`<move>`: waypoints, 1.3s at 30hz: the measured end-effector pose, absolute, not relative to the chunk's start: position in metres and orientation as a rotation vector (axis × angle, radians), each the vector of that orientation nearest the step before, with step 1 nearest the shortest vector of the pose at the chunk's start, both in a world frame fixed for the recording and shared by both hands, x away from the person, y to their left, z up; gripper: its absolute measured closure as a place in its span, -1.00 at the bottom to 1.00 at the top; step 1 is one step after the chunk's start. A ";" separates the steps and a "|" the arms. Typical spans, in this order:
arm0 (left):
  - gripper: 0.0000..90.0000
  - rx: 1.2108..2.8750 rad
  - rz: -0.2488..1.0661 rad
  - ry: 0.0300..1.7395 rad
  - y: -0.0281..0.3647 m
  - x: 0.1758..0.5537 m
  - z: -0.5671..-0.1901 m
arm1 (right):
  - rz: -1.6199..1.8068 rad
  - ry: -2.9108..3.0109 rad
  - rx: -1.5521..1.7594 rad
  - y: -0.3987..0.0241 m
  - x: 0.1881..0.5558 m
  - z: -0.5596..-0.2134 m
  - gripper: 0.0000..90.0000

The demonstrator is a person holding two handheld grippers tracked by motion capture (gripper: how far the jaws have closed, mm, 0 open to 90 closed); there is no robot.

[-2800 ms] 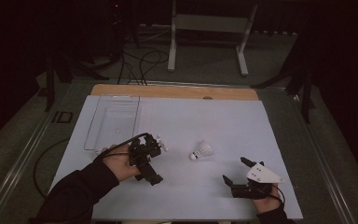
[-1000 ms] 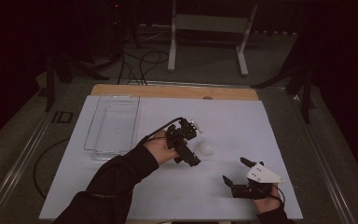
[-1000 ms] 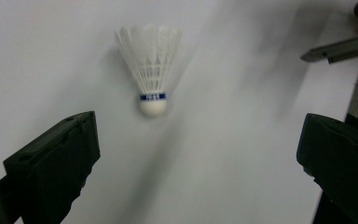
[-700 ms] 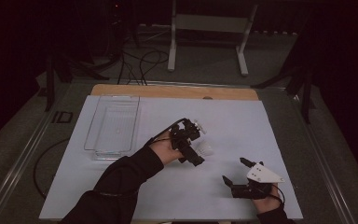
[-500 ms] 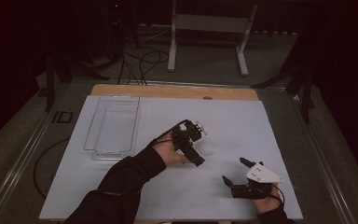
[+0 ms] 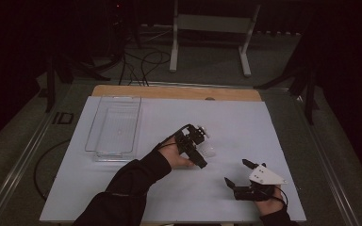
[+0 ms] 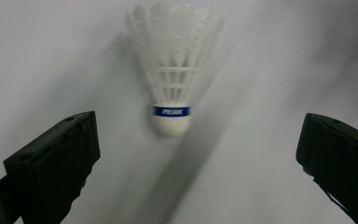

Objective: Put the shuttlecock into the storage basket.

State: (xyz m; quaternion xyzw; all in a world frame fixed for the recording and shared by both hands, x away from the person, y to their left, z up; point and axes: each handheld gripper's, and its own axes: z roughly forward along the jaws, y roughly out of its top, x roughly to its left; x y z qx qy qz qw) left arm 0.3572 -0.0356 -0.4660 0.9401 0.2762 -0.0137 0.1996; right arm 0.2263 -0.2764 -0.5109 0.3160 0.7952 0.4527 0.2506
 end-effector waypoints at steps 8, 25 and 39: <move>-0.91 2.656 -0.034 0.802 -0.038 0.361 -0.476 | 1.232 2.166 0.861 -0.276 0.226 -0.511 -0.80; -0.46 2.660 -0.080 0.856 -0.043 0.367 -0.488 | 1.232 2.167 0.866 -0.276 0.226 -0.511 -0.80; 0.07 2.684 -0.118 0.874 -0.044 0.371 -0.498 | 1.231 2.168 0.867 -0.276 0.226 -0.511 -0.80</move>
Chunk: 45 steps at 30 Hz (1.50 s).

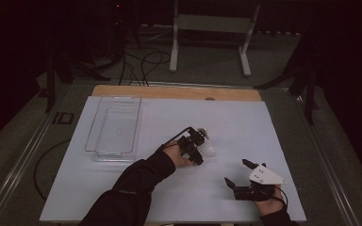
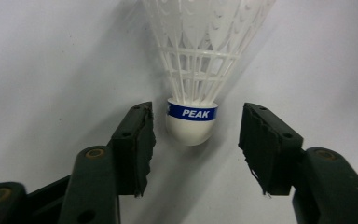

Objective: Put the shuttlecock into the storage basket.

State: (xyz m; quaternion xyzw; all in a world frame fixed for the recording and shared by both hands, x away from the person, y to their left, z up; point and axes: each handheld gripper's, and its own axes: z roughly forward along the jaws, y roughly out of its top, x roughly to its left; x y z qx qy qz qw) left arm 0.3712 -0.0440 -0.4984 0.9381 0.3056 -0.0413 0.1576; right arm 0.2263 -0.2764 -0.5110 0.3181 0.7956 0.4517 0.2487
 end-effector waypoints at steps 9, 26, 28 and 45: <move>0.29 2.691 -0.134 0.863 -0.046 0.372 -0.502 | 1.227 2.169 0.868 -0.276 0.227 -0.511 -0.80; 0.47 2.719 -0.156 0.840 -0.048 0.372 -0.502 | 1.226 2.171 0.870 -0.276 0.227 -0.511 -0.80; 0.47 2.725 -0.160 0.827 -0.048 0.372 -0.501 | 1.226 2.170 0.871 -0.277 0.227 -0.511 -0.80; 0.48 2.754 -0.183 0.751 -0.044 0.370 -0.492 | 1.223 2.169 0.871 -0.277 0.227 -0.511 -0.80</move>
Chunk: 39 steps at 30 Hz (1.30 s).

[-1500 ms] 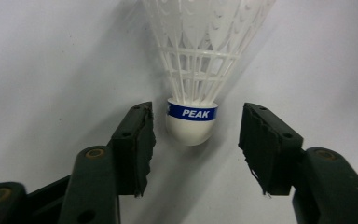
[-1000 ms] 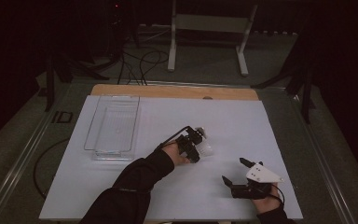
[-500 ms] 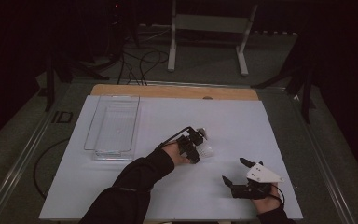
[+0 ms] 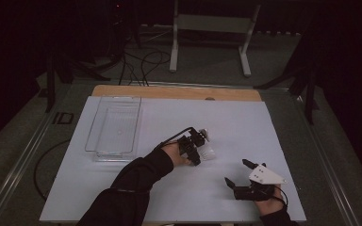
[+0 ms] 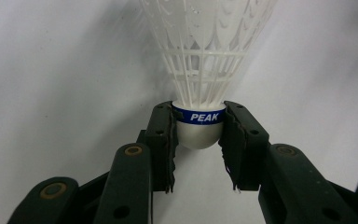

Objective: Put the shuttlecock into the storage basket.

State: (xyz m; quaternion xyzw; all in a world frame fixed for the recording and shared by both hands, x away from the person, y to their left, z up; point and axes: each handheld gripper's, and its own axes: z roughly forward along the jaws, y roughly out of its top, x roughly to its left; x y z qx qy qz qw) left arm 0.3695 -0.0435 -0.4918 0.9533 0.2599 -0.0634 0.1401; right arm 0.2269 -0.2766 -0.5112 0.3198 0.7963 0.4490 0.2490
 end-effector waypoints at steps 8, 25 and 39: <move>0.48 2.782 -0.200 0.717 -0.040 0.368 -0.485 | 1.222 2.167 0.872 -0.277 0.227 -0.511 -0.80; 0.48 2.785 -0.214 0.663 -0.027 0.361 -0.464 | 1.218 2.173 0.878 -0.276 0.227 -0.512 -0.80; 0.48 2.784 -0.222 0.615 -0.015 0.355 -0.447 | 1.217 2.177 0.873 -0.275 0.227 -0.512 -0.80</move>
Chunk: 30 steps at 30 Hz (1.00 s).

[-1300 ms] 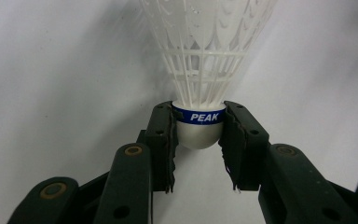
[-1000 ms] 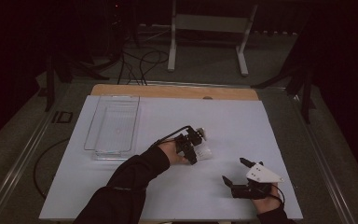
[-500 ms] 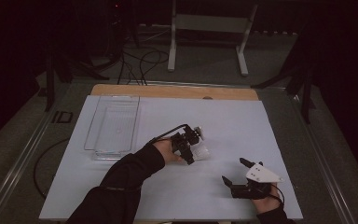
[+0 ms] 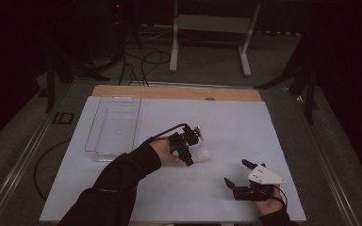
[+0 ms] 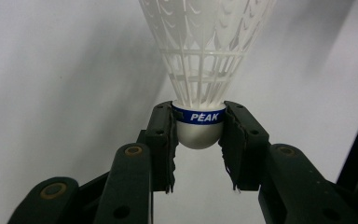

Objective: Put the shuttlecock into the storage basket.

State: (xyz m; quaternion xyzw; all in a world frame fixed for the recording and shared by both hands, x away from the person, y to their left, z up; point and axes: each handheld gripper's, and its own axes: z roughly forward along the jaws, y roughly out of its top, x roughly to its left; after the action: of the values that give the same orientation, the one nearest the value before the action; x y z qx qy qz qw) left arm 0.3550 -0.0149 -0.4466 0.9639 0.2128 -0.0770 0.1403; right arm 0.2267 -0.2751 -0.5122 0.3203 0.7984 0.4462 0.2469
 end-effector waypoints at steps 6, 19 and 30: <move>0.48 2.777 -0.231 0.590 -0.009 0.354 -0.439 | 1.212 2.175 0.876 -0.275 0.227 -0.512 -0.80; 0.48 2.780 -0.204 0.586 -0.001 0.351 -0.427 | 1.207 2.175 0.874 -0.275 0.227 -0.512 -0.80; 0.48 2.765 -0.176 0.579 0.006 0.347 -0.413 | 1.205 2.172 0.872 -0.275 0.226 -0.511 -0.80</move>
State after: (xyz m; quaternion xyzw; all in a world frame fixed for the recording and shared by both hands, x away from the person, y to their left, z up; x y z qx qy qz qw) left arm 0.3470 0.0058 -0.4129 0.9651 0.2019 -0.0615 0.1548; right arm 0.2262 -0.2753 -0.5112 0.3205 0.7986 0.4429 0.2519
